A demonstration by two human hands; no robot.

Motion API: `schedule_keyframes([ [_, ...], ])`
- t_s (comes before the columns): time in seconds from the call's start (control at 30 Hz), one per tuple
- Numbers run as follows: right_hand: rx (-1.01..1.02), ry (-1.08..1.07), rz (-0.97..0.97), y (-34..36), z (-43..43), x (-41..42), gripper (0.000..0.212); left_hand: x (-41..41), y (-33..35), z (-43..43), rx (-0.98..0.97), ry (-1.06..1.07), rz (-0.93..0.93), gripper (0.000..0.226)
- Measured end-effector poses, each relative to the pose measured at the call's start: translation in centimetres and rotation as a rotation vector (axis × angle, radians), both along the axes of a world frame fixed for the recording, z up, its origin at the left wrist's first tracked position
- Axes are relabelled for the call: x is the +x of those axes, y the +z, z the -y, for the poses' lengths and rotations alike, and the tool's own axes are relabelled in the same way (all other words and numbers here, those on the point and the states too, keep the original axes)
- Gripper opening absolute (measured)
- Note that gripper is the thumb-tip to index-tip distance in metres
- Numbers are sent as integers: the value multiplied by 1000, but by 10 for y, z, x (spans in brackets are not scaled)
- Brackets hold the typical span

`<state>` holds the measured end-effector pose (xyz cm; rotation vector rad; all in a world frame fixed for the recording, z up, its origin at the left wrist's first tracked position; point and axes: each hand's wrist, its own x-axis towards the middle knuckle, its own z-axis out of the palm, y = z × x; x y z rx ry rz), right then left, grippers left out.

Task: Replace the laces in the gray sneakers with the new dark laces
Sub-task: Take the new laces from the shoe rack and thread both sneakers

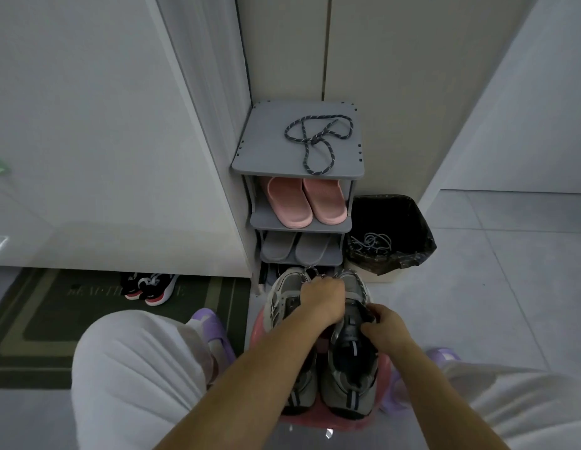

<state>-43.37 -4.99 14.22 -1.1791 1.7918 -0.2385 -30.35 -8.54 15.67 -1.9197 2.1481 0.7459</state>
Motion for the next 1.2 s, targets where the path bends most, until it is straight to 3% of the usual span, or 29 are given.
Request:
schedule_keyframes([
  [0.2, 12, -9, -50, 0, 6, 6, 41, 34, 11, -9, 10, 85, -106, 16],
  [0.27, 17, -21, -41, 0, 7, 6, 41, 50, 11, -15, 12, 123, -159, 22],
  [0.43, 0, -27, -38, 3, 4, 5, 41, 98, 9, -26, 40, 256, -274, 8],
  [0.73, -26, 0, -53, 12, 2, 5, 48, 167, -4, -32, 57, 576, -308, 7],
  [0.8, -27, 9, -55, 13, 2, 6, 50, 173, -9, -31, 57, 617, -288, 16],
  [0.93, -32, 24, -68, 13, 2, 7, 51, 149, -15, -32, 52, 512, -153, 10],
  [1.0, -28, 29, -75, 11, 2, 8, 51, 119, -13, -32, -51, 414, -127, 17],
  [1.1, -19, 16, -76, 9, 2, 8, 54, 63, -4, -34, -264, 249, -229, 20],
  [1.2, -51, 47, -84, 8, 0, 7, 52, 14, -6, -34, -240, 38, -246, 26],
])
